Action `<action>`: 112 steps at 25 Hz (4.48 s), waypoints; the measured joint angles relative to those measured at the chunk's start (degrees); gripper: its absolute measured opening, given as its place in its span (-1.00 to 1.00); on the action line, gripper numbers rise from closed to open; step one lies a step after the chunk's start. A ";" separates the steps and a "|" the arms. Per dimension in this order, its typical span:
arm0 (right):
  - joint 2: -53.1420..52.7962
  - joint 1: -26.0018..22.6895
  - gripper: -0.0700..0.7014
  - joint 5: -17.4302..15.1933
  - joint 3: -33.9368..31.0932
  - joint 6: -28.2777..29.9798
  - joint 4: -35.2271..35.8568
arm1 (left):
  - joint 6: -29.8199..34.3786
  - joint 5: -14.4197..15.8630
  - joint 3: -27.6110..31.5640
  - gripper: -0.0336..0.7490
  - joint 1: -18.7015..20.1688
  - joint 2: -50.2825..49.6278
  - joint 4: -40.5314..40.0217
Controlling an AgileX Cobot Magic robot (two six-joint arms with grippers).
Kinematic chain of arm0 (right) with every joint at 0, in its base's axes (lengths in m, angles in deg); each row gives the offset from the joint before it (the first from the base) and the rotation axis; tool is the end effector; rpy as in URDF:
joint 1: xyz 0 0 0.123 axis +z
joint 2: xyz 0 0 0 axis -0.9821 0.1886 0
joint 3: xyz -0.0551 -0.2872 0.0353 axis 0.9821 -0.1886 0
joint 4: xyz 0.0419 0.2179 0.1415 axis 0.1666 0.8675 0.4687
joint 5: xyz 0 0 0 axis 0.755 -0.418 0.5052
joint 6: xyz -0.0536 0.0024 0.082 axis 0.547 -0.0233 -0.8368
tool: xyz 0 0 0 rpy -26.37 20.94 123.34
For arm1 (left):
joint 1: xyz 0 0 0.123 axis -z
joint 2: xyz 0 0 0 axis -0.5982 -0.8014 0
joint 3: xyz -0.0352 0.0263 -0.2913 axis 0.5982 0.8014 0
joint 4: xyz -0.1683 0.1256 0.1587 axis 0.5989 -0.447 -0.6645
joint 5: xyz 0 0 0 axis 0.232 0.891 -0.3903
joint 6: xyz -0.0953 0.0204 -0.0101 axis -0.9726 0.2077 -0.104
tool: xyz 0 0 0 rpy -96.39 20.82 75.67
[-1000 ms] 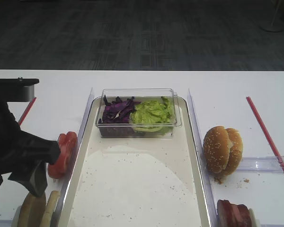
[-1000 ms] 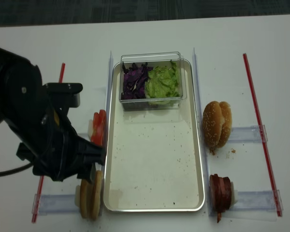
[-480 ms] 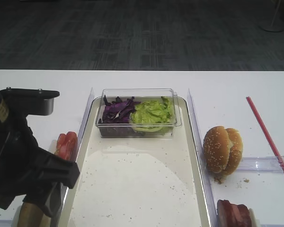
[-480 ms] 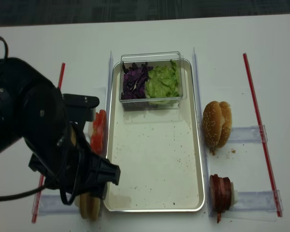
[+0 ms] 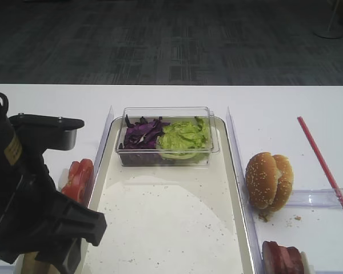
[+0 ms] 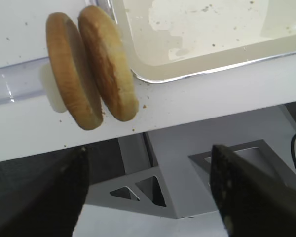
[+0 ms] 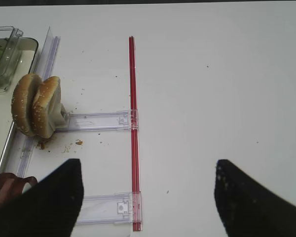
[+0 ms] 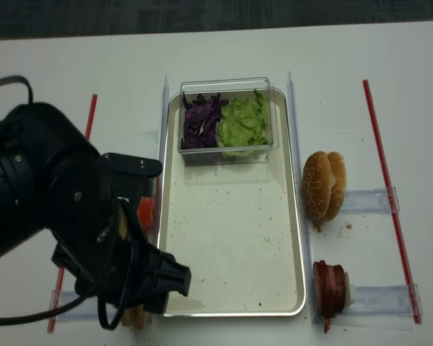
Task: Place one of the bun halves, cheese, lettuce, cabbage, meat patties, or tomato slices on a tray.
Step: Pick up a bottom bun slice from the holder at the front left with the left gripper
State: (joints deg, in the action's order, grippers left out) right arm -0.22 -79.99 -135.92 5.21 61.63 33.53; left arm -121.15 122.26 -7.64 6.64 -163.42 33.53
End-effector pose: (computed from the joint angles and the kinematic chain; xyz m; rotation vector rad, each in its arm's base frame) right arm -0.0014 -0.0021 0.2681 0.0509 2.1161 -0.0191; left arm 0.1581 -0.1539 0.2584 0.2556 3.1096 -0.0919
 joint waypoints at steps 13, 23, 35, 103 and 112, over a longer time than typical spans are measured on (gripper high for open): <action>0.00 0.00 0.66 0.00 0.00 0.00 0.00 | 0.18 -4.71 -0.27 0.26 0.00 -6.56 -0.15; 0.00 0.00 0.66 0.00 0.00 0.00 0.00 | 0.44 -6.51 -0.55 0.21 0.00 -11.73 -2.04; 0.00 0.00 0.66 0.00 0.00 0.00 0.00 | 0.54 -7.96 -0.55 0.21 0.00 -13.54 -4.35; 0.00 0.00 0.66 0.00 0.00 0.00 0.00 | 1.96 -8.69 -0.61 -0.54 -2.91 -17.74 -7.99; 0.00 0.00 0.66 0.00 0.00 0.00 0.00 | 1.83 -7.98 -0.61 -0.73 -2.91 -17.74 -9.16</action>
State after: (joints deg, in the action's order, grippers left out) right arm -0.22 -79.99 -135.92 5.21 61.63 33.53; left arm -119.32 114.28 -8.25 3.73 -181.16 24.37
